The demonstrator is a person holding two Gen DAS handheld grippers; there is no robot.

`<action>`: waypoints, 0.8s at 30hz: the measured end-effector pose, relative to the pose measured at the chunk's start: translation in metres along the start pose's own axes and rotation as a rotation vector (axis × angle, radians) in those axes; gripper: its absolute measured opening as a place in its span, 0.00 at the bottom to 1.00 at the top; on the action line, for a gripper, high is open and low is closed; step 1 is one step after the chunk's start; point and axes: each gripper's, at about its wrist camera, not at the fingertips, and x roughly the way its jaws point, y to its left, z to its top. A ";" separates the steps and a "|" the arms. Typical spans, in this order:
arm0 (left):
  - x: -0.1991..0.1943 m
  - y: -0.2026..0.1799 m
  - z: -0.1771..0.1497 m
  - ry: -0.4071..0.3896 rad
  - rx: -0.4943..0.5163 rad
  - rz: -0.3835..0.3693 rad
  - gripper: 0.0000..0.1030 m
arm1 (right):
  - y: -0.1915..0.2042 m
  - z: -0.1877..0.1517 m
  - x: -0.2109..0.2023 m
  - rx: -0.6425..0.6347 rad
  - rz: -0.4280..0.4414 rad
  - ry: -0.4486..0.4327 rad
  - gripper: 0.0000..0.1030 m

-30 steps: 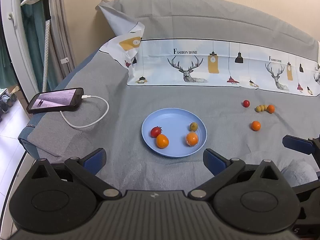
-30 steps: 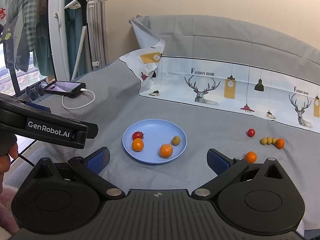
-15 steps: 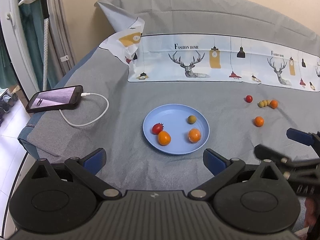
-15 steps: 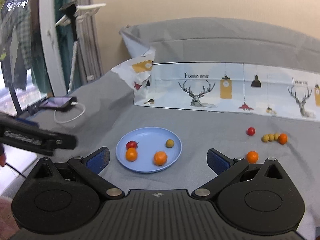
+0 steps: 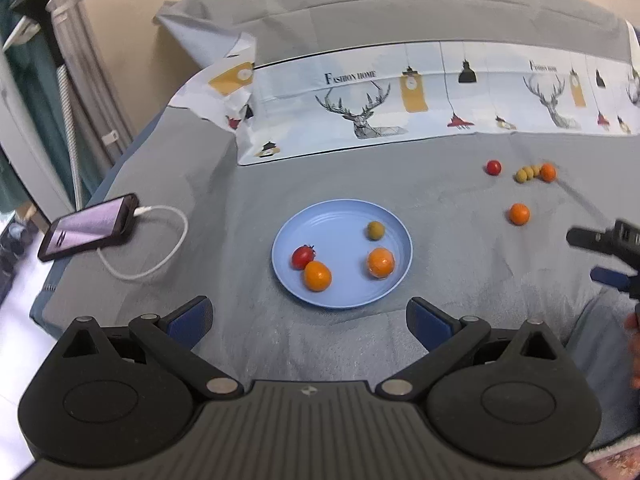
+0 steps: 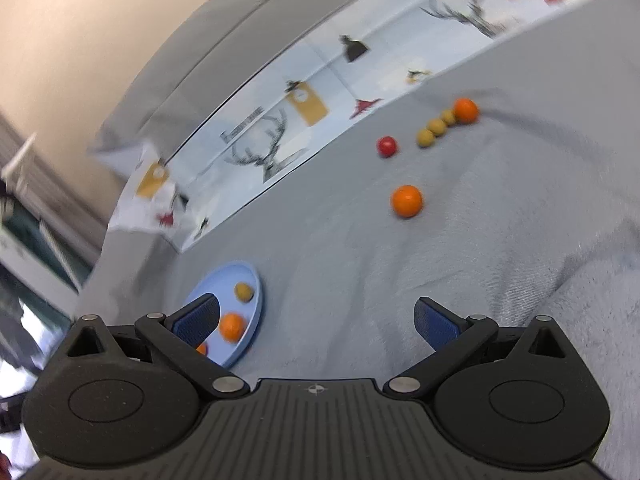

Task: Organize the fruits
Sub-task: 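Lift both open tools back from the blue plate, then reach the left tool to an orange while the right tool reaches another orange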

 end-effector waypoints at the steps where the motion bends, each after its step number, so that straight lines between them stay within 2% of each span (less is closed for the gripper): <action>1: 0.002 -0.004 0.002 0.006 0.010 0.003 1.00 | -0.007 0.002 0.004 0.013 0.014 -0.007 1.00; 7: 0.014 -0.025 0.016 0.039 0.051 0.025 1.00 | -0.046 0.025 0.031 0.133 0.054 -0.013 1.00; 13: 0.024 -0.051 0.034 0.055 0.103 0.045 1.00 | -0.067 0.044 0.046 0.187 0.108 -0.045 1.00; 19: 0.037 -0.084 0.056 0.073 0.133 0.012 1.00 | -0.090 0.060 0.050 0.258 0.146 -0.099 1.00; 24: 0.049 -0.116 0.077 0.059 0.164 -0.028 1.00 | -0.107 0.080 0.048 0.253 0.101 -0.182 1.00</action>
